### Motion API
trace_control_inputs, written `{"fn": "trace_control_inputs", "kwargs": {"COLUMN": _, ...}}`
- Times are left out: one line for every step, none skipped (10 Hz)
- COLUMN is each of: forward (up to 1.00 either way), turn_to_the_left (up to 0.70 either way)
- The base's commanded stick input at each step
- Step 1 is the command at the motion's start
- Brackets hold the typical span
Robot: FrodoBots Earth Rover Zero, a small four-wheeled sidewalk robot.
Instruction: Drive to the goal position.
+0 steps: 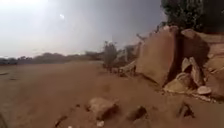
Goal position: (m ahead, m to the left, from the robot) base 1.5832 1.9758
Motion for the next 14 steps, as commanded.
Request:
{"fn": "trace_control_inputs", "kwargs": {"forward": 0.00, "turn_to_the_left": 0.45}}
{"fn": "trace_control_inputs", "kwargs": {"forward": 0.00, "turn_to_the_left": 0.45}}
{"fn": "trace_control_inputs", "kwargs": {"forward": 0.00, "turn_to_the_left": 0.45}}
{"fn": "trace_control_inputs", "kwargs": {"forward": 0.00, "turn_to_the_left": 0.45}}
{"fn": "trace_control_inputs", "kwargs": {"forward": 0.00, "turn_to_the_left": 0.45}}
{"fn": "trace_control_inputs", "kwargs": {"forward": 0.00, "turn_to_the_left": 0.45}}
{"fn": "trace_control_inputs", "kwargs": {"forward": 0.00, "turn_to_the_left": 0.45}}
{"fn": "trace_control_inputs", "kwargs": {"forward": 0.00, "turn_to_the_left": 0.45}}
{"fn": "trace_control_inputs", "kwargs": {"forward": 0.00, "turn_to_the_left": 0.45}}
{"fn": "trace_control_inputs", "kwargs": {"forward": 0.00, "turn_to_the_left": 0.45}}
{"fn": "trace_control_inputs", "kwargs": {"forward": 0.00, "turn_to_the_left": 0.45}}
{"fn": "trace_control_inputs", "kwargs": {"forward": 0.00, "turn_to_the_left": 0.45}}
{"fn": "trace_control_inputs", "kwargs": {"forward": 0.00, "turn_to_the_left": 0.45}}
{"fn": "trace_control_inputs", "kwargs": {"forward": 0.00, "turn_to_the_left": 0.45}}
